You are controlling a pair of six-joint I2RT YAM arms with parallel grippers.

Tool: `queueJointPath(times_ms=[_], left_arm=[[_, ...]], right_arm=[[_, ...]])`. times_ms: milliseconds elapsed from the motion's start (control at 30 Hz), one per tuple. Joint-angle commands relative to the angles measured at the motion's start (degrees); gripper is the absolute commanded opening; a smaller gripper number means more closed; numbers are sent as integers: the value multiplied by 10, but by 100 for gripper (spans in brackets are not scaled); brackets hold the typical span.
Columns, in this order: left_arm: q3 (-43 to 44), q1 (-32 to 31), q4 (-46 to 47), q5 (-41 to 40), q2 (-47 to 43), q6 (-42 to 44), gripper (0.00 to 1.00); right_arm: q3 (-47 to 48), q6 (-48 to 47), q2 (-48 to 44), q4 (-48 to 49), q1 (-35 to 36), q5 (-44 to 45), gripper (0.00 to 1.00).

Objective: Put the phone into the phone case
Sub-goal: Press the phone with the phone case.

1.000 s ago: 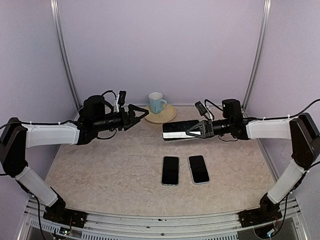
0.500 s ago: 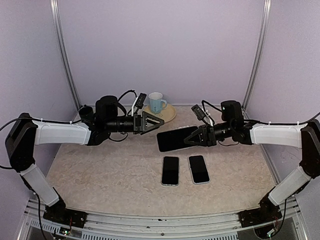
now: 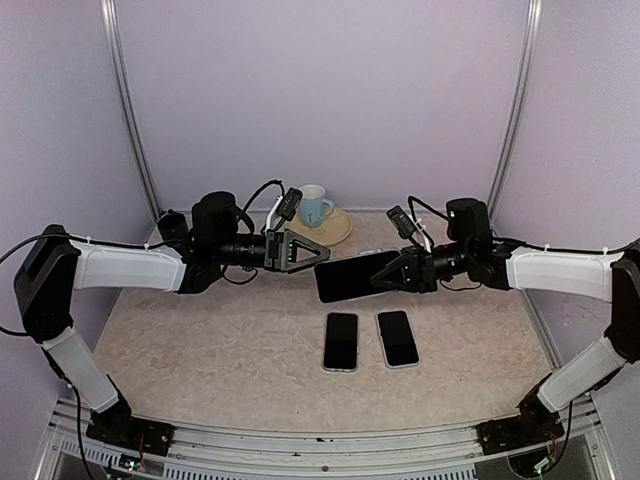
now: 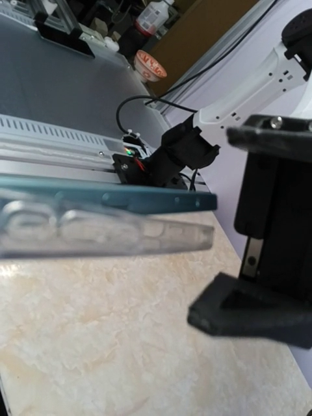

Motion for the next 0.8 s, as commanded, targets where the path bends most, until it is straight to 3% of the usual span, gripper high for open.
queueJointPath(times_ms=[0, 333, 633, 767], left_arm=[[-4, -8, 24, 37, 9, 1, 71], [-4, -18, -1, 52, 17, 21, 53], [2, -18, -14, 41, 20, 31, 9], [8, -18, -38, 22, 19, 47, 0]], right_arm=[[2, -19, -23, 6, 4, -5, 5], [11, -26, -20, -4, 0, 9, 4], [14, -27, -13, -15, -7, 21, 4], [17, -23, -14, -20, -11, 26, 4]])
